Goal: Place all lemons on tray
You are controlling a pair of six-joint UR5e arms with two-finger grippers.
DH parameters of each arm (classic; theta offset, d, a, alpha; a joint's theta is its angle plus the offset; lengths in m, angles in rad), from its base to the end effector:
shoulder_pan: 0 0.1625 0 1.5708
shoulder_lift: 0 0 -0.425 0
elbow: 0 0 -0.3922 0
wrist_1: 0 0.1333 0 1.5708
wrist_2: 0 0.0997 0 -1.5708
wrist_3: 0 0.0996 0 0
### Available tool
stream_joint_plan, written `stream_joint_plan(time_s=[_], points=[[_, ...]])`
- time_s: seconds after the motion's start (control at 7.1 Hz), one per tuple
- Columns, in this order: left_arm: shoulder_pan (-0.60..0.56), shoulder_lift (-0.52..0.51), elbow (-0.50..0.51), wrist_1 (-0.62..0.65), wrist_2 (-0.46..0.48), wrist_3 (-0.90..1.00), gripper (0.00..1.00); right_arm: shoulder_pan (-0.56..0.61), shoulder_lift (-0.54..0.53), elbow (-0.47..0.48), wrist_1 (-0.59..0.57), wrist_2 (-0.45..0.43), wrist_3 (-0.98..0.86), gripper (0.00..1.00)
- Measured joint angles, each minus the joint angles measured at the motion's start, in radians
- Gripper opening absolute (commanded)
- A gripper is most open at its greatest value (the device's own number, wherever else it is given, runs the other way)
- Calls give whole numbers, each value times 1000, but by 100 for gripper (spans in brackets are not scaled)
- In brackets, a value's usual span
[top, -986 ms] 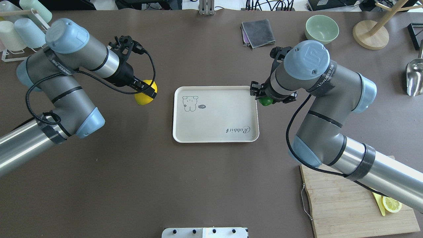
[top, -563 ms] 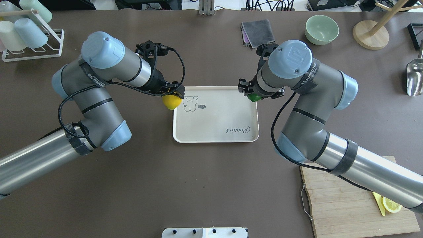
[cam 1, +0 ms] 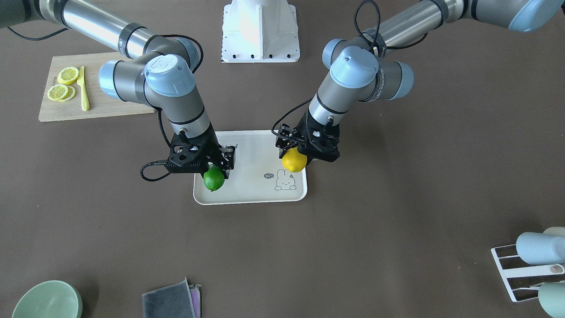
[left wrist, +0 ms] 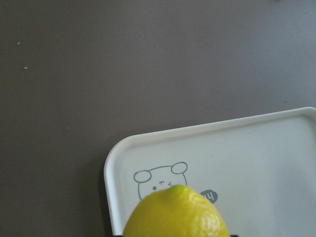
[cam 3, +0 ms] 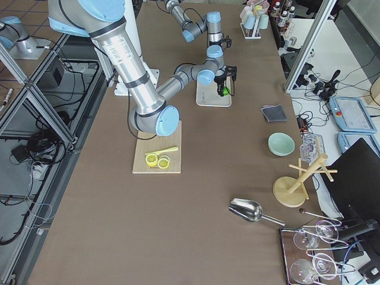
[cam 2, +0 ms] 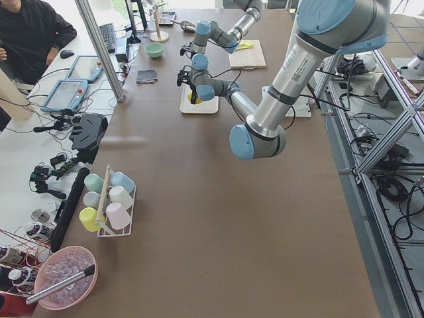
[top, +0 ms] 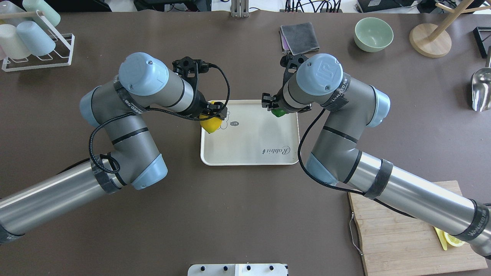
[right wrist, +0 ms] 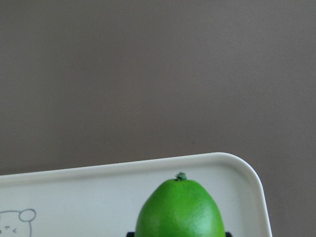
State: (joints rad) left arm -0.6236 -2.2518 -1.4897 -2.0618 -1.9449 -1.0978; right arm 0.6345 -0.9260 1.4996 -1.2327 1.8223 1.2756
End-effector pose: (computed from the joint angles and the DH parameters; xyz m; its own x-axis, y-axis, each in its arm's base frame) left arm 0.5275 -0.4989 0.2256 0.4614 0.1905 -0.8665 0.0789 0.9640 0.2539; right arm -0.5173 -0.5155 0.2696 0.5928 0.0865 0.8007 -0.2542 0.9635 0.0842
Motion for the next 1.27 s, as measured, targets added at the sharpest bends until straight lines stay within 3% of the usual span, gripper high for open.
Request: stream_joint_plan(time_s=[0.56,0.85,0.99,1.13,1.27], points=[[67,-22,8,21,74,6,0,-20,-2,-11,6,0,12,0],[72,-23,10,21,80,8,0,-32,-1,-28,6,0,17,16],[73,-22,10,22,82,13,0,-37,-1,-31,5,0,19,80],[73,-21,11,24,84,29,66,-42,-1,-32,5,0,20,99],[74,-21,12,32,94,52,98,-46,-1,-33,5,0,22,100]])
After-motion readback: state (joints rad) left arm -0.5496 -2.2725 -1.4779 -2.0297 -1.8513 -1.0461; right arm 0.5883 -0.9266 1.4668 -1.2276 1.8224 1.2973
